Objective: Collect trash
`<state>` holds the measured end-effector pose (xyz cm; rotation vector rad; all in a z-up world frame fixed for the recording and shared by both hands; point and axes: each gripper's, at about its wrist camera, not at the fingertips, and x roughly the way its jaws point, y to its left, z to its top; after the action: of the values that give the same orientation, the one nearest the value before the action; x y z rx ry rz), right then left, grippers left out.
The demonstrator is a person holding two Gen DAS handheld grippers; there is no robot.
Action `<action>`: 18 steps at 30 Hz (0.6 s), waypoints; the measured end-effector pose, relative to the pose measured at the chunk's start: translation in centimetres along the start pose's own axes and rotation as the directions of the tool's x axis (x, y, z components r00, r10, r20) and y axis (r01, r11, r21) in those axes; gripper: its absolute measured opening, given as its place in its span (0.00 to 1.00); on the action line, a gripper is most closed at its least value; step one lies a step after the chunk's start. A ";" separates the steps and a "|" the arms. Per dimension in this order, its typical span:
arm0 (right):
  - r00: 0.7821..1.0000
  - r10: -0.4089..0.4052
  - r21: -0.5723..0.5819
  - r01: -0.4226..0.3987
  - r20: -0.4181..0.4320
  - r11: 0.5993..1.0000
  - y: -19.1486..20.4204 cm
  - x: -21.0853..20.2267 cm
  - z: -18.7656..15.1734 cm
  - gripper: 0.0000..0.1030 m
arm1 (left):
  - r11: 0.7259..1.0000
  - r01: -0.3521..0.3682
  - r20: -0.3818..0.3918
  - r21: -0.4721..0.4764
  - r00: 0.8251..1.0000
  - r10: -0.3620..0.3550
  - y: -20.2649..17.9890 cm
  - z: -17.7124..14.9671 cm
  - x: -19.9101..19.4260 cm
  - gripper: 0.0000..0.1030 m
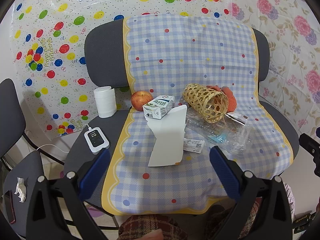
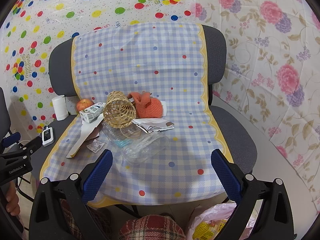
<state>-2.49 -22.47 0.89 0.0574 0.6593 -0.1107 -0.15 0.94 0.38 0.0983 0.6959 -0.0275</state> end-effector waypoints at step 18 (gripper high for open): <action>1.000 0.003 -0.005 -0.003 -0.002 1.000 0.1 0.1 0.0 0.94 | 1.000 0.000 0.000 0.001 1.000 0.000 0.4 0.1 0.0 0.94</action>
<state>-2.36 -22.38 0.84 0.0539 0.6611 -0.1063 -0.03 1.28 0.51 0.0994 0.6956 -0.0281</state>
